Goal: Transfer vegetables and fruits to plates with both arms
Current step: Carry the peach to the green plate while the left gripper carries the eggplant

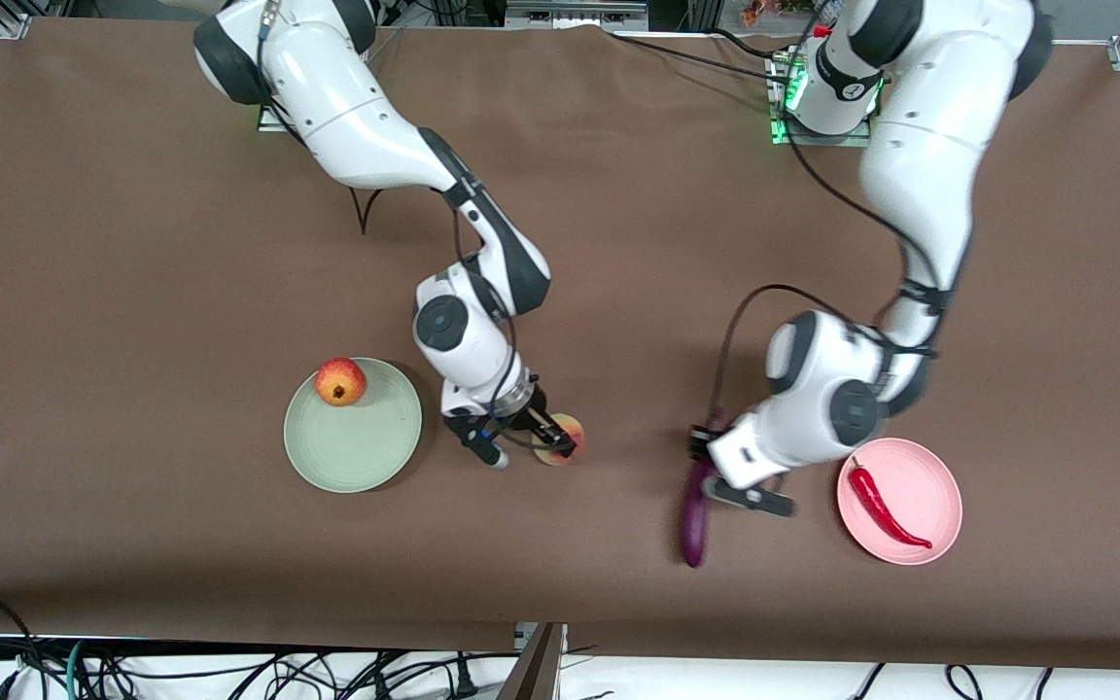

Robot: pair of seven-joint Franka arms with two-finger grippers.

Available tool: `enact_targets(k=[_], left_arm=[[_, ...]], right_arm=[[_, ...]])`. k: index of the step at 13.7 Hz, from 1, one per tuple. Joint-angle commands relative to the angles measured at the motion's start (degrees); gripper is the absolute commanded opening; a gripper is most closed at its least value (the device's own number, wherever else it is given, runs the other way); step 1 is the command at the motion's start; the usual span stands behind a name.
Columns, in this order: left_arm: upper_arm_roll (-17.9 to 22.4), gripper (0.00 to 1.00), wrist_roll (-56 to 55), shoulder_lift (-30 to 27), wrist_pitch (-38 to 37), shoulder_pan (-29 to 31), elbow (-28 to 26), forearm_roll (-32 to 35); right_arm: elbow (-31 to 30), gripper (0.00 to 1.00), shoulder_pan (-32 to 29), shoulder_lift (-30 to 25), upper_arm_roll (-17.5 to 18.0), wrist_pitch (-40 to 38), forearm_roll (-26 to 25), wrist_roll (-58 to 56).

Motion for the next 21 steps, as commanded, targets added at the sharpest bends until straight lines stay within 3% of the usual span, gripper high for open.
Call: enact_targets(k=[1,4,7,8,9,10,13,15,18,19,20,21], left_arm=[[-0.2,0.0,1.8,-5.5,-4.5,4.4,-1.7,4.7],[0.6,0.0,4.9,-6.2,-4.6,7.9,-1.4,20.8],[0.6,0.03,5.1,-5.5,-4.4,14.7,-1.7,22.8],[0.4,0.05,5.2,-4.6,-3.9,17.1,-2.4,22.5],[-0.1,0.05,5.2,-3.7,-3.9,18.8,-2.5,22.4],[0.0,0.05,5.1,-3.4,-3.9,19.1,-2.7,21.8],[0.0,0.05,4.3,-2.7,-4.0,19.0,-4.8,15.4],[0.0,0.05,4.0,-2.8,-4.5,18.6,-5.1,15.0],[0.0,0.06,4.0,-2.7,-4.4,18.9,-6.6,13.6],[0.0,0.11,3.9,-2.5,-4.5,18.7,-6.5,12.2],[0.0,0.3,4.0,-2.3,-4.4,18.7,-6.5,12.0],[0.0,0.63,4.0,-2.1,-4.3,18.8,-6.4,12.0]], right_arm=[[-0.7,0.0,-5.5,-5.5,0.5,-12.5,0.4,-9.7],[-2.0,0.0,-10.4,-8.6,-0.9,-26.4,-0.5,-28.1],[-6.1,0.04,-10.8,-9.9,-6.6,-28.8,-0.5,-38.8],[-6.5,0.26,-10.8,-9.9,-7.2,-28.9,-0.5,-40.6],[-7.4,0.8,-10.8,-9.9,-7.6,-28.6,-0.5,-41.6],[-7.4,1.0,-10.6,-9.9,-7.6,-28.6,-0.4,-41.7],[-7.4,1.0,-12.9,-9.9,-7.7,-28.8,-0.1,-44.8],[-6.9,1.0,-15.2,-10.7,-7.5,-29.5,0.2,-51.0],[-7.0,1.0,-11.9,-16.2,-7.9,-36.6,-1.8,-39.9],[-8.0,1.0,-11.1,-19.9,-7.7,-38.0,-4.4,-36.9],[-9.3,1.0,-10.3,-23.9,-7.7,-40.0,-6.1,-35.9],[-11.5,1.0,-9.7,-28.1,-7.7,-42.2,-7.0,-35.8]])
